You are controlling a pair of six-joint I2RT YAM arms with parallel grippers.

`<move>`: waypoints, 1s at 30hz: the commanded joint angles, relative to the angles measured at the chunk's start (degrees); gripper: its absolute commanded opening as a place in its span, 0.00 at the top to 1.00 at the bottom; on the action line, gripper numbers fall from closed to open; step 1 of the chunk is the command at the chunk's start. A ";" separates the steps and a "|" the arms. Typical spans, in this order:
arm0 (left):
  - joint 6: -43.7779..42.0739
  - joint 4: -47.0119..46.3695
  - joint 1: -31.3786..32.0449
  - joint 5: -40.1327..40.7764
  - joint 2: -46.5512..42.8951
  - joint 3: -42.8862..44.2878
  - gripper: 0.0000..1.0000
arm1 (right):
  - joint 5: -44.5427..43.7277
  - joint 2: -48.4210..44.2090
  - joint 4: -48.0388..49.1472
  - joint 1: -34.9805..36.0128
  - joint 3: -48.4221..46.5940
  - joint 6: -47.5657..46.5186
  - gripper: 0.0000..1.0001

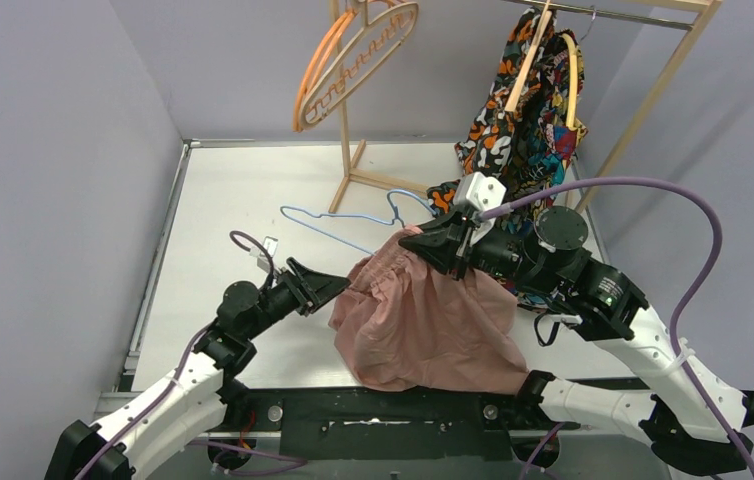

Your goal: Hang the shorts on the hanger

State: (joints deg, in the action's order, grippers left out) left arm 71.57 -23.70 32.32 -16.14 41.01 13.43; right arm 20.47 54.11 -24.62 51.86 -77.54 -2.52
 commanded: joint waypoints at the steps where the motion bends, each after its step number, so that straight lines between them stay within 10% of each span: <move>1: -0.95 -4.84 0.48 -2.95 3.25 1.14 0.45 | 0.96 -0.79 6.98 0.44 0.62 -0.20 1.00; 18: 2.83 -15.43 1.87 -7.41 13.84 1.04 0.49 | 2.32 -1.49 7.48 0.46 2.11 0.77 1.00; 25: -2.48 -3.81 1.92 -4.46 9.07 4.21 0.98 | 1.13 -2.85 5.68 0.50 3.21 1.04 1.00; 30: -13.16 11.78 1.45 2.32 0.38 9.20 1.00 | -1.09 -5.71 2.52 0.49 4.21 1.09 1.00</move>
State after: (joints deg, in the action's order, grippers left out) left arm 67.92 -21.26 34.09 -18.98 47.66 16.53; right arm 21.54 51.72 -23.83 51.88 -73.17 -2.02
